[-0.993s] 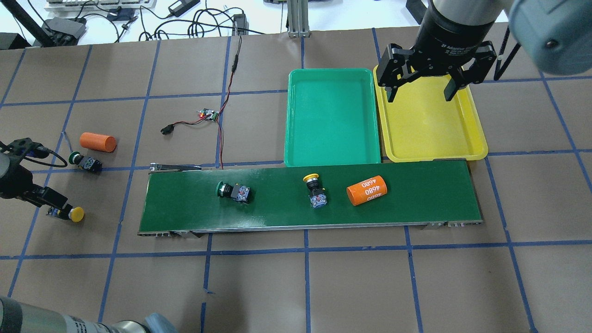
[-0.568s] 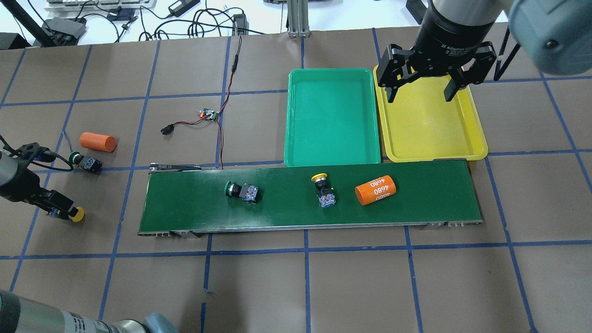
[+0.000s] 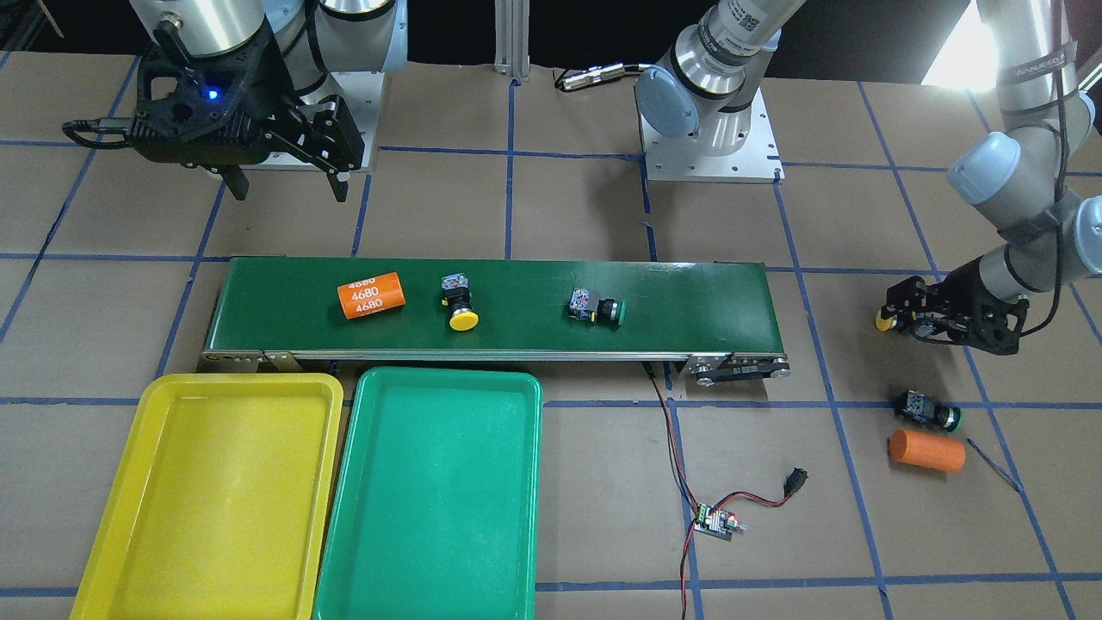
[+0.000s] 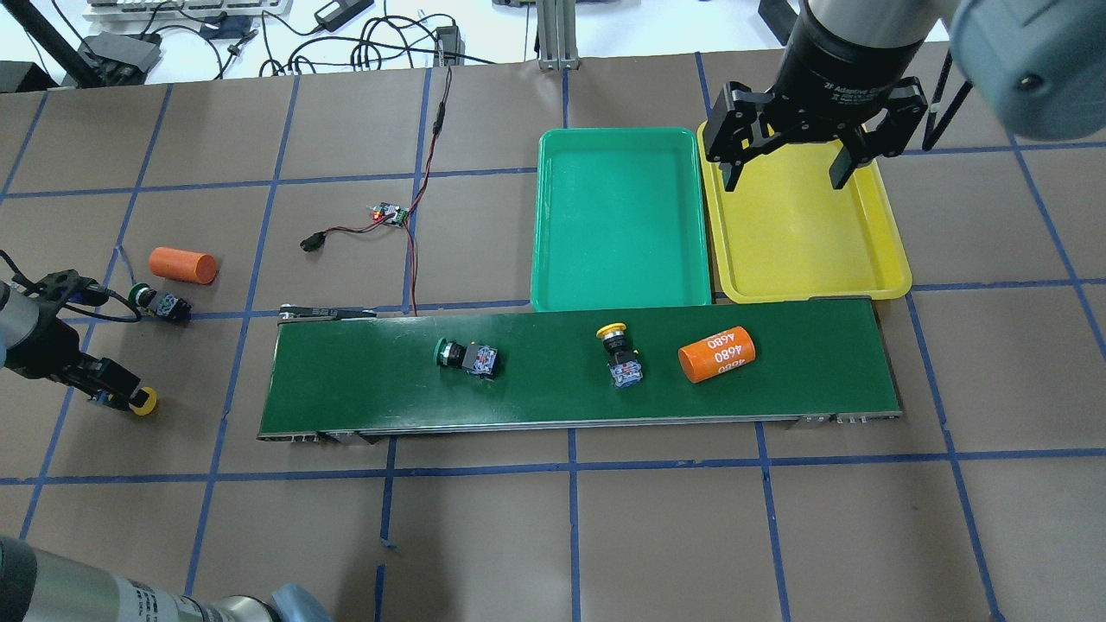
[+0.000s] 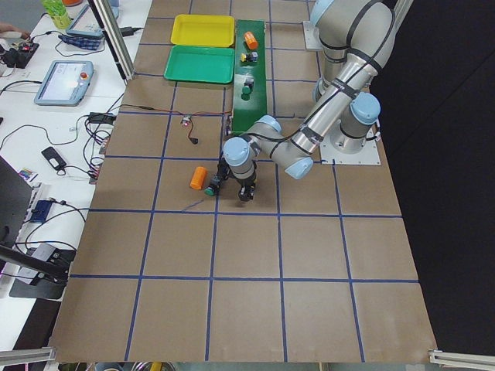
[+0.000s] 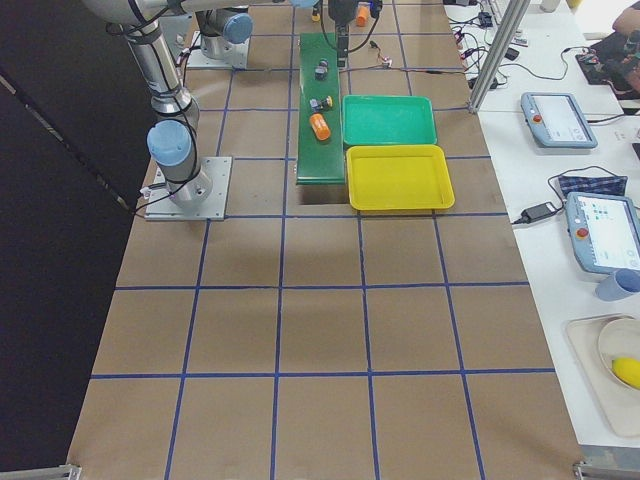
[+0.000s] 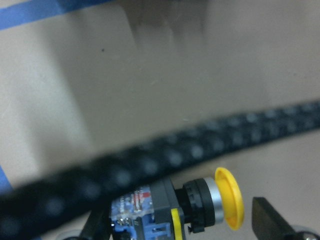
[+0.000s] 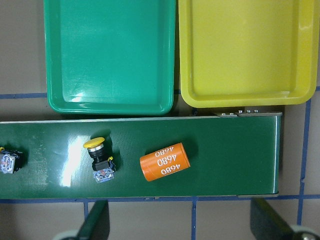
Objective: Sort buttons by color to trays
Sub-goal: 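Return the left gripper to the pile and grasp a yellow-capped switch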
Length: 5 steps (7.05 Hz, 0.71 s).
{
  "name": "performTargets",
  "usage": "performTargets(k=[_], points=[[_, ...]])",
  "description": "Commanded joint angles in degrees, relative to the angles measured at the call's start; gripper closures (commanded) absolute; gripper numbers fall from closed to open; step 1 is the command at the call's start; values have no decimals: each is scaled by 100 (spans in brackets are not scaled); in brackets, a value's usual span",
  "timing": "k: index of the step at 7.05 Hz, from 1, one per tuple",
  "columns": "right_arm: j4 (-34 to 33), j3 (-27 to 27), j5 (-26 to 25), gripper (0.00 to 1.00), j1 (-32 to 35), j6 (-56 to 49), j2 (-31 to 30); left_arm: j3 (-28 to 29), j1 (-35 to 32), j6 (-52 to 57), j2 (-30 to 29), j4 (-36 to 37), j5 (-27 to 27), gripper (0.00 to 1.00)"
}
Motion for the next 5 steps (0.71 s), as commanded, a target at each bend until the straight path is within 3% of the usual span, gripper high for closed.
performTargets(k=[1, 3, 5], points=[[-1, -3, 0, 0, 0, 0, 0, 36, -59, -252, 202, -56, 54, 93], [-1, 6, 0, 0, 0, 0, 0, 106, -469, -1033, 833, -924, -24, 96], [-1, 6, 0, 0, 0, 9, 0, 97, -1443, -2444, 1475, -1513, -461, 97]])
